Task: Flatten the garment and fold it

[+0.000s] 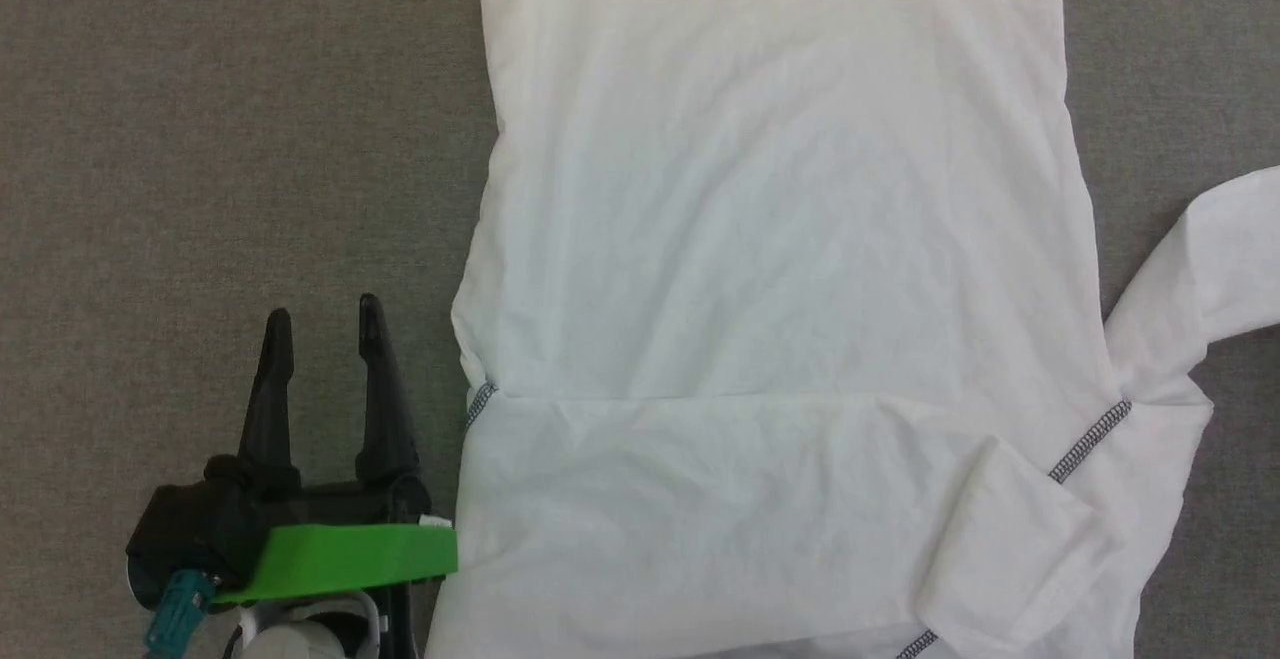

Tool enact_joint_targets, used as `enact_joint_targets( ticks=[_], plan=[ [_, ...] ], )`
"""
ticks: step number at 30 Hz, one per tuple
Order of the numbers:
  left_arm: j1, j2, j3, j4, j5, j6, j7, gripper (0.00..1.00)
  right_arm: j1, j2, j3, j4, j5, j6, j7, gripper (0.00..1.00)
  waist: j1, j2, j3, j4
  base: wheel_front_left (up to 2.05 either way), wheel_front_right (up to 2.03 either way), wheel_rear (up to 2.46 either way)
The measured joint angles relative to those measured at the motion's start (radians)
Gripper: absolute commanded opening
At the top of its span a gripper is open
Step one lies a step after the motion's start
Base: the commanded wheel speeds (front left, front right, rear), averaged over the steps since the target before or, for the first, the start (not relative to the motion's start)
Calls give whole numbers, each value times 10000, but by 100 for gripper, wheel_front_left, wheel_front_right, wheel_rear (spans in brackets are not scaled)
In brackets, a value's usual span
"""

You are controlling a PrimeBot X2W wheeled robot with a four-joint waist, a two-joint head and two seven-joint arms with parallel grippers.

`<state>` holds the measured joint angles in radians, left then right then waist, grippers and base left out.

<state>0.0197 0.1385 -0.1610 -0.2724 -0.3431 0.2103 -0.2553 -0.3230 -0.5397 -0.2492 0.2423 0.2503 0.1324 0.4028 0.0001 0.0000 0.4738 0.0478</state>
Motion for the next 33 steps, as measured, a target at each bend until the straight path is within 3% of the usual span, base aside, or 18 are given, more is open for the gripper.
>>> enact_joint_targets(
  ticks=[4,11,26,27,28,30,33],
  plan=[
    [-2,79,0,-15,0,-25,77,100,-55,445,-31,-382,88,0,-140,100,0,0,17,-147,0,0,0],
    [-58,182,-42,-184,2,-19,173,100,-450,109,-617,-1438,290,0,209,100,0,0,243,-364,0,0,0],
    [-435,276,-182,-355,165,27,341,100,-1138,-15,-370,-8,332,-2,98,100,-1,0,1220,11,0,0,0],
    [-434,276,-180,-355,165,35,341,100,-1181,-36,-341,59,418,-4,161,76,0,0,1236,53,0,0,0],
    [-433,276,-184,-355,165,35,339,100,-1219,-50,-322,104,506,-6,240,33,0,0,1243,82,0,0,0],
    [-431,278,-190,-349,165,35,339,100,-1290,-94,-314,171,719,-6,510,0,-1,0,1237,140,0,0,0],
    [-428,282,-198,-303,163,35,339,100,-1303,-79,-318,174,767,4,775,0,0,0,1152,178,0,0,0]
  ],
)
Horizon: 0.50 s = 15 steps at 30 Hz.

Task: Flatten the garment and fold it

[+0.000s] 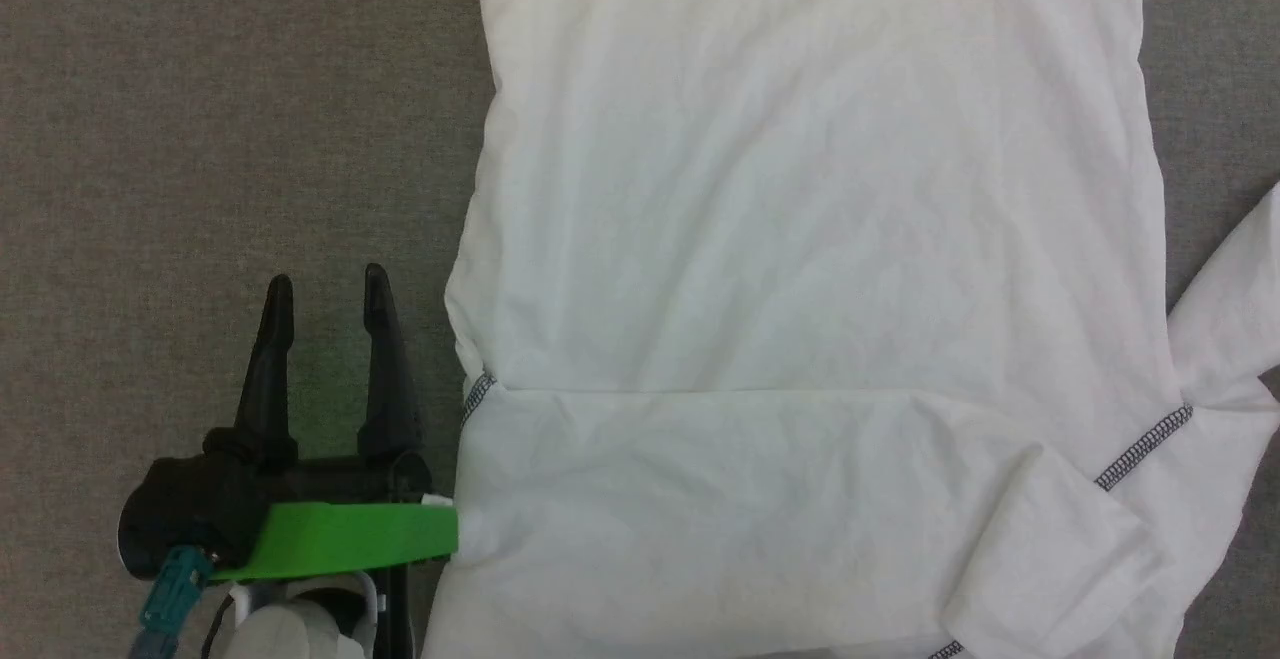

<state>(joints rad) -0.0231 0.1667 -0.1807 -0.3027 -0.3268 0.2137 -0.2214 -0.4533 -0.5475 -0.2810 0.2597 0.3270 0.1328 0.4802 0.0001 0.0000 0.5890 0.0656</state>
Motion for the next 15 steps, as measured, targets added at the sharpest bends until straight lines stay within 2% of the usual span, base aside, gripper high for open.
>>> enact_joint_targets(
  ticks=[10,15],
  plan=[
    [129,75,94,326,-148,2,-15,100,27,40,-765,-29,-727,-2,-322,0,0,0,-878,-54,0,0,0],
    [443,209,211,410,-276,-2,-15,100,50,-587,-1396,-213,-1160,-2,-268,0,-1,0,-1611,-129,0,0,0]
  ],
)
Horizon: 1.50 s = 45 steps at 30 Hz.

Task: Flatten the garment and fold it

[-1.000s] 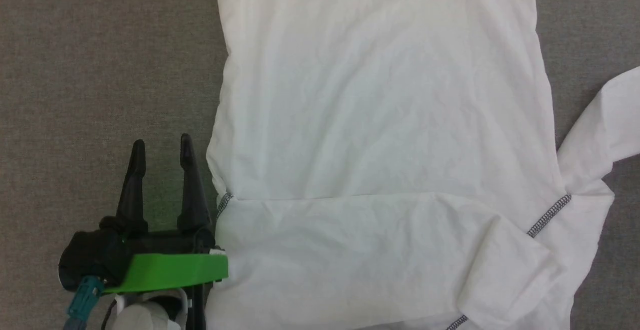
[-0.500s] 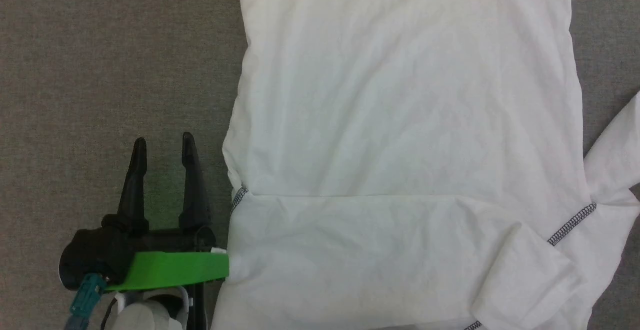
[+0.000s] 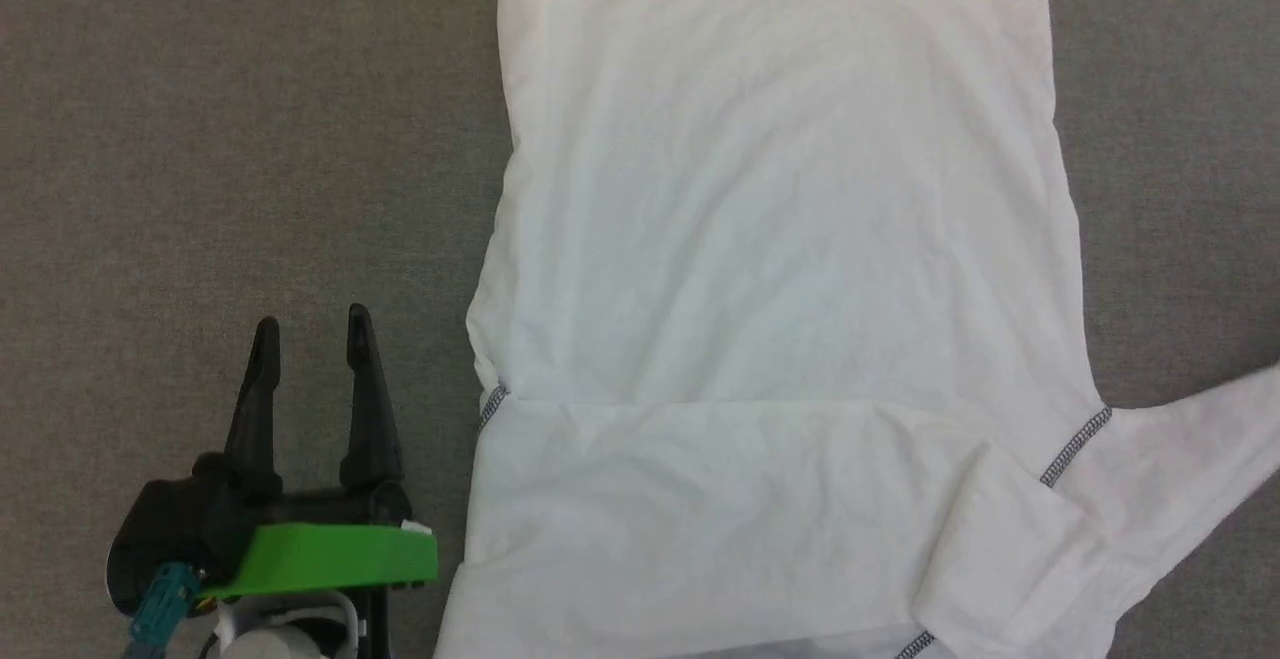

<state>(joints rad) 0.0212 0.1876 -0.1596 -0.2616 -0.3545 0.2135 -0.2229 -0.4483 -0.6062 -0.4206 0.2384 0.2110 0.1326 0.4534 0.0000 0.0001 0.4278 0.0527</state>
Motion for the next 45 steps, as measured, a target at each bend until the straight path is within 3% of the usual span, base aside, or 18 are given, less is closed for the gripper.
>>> enact_joint_targets(
  ticks=[9,18,25,33,40,45],
  plan=[
    [673,96,242,-71,-288,2,4,100,816,-1166,-1116,-111,-460,0,324,0,0,0,-1196,-44,0,0,0],
    [1060,111,393,-86,-529,77,0,100,1400,-863,-1076,-573,-42,0,782,0,0,0,-1980,-49,0,0,0],
    [1153,109,412,-25,-610,77,0,100,1818,-232,587,-2098,1582,-2,2010,0,0,0,-2438,-120,0,0,0],
    [1229,111,372,-2,-669,75,0,100,2060,911,2464,-4794,3492,-4,4063,0,-1,0,-2793,-91,0,0,0],
    [1236,113,337,-10,-696,75,0,100,2075,2140,4439,-6554,3904,-4,5237,0,0,0,-2827,165,0,0,0],
    [1230,104,267,4,-698,73,-4,100,1730,2627,6023,-6805,3975,-4,5413,0,0,0,-2760,353,0,0,0]
  ],
)
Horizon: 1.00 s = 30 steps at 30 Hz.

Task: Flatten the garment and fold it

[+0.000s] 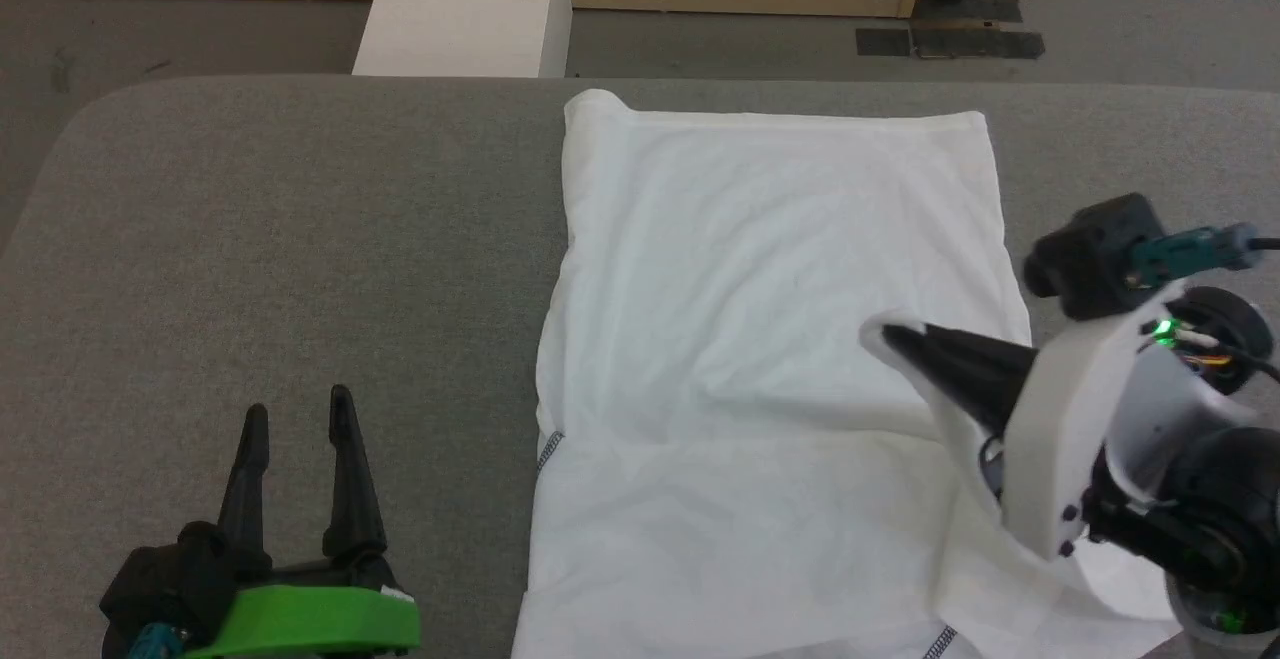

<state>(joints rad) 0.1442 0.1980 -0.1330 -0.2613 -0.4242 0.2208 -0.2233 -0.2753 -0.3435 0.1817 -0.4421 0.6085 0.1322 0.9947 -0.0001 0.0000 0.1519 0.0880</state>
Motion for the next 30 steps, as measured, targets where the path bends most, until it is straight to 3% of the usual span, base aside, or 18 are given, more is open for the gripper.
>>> enact_joint_targets(
  ticks=[7,13,23,30],
  plan=[
    [-19,-33,-65,105,-82,-17,-73,100,-848,579,2150,639,79,0,-188,0,0,0,128,284,0,0,0],
    [-58,-104,-128,249,-123,-75,-88,100,-1406,1227,3647,1958,31,0,-880,0,0,0,279,536,0,0,0],
    [-250,-182,-336,560,-176,-178,-165,100,-1838,2286,5221,4934,-796,0,-2723,0,0,0,357,942,0,0,0],
    [-387,-247,-512,848,-207,-274,-163,100,-1853,2823,5657,7104,-1331,0,-4186,0,0,0,221,1223,0,0,0]
  ],
)
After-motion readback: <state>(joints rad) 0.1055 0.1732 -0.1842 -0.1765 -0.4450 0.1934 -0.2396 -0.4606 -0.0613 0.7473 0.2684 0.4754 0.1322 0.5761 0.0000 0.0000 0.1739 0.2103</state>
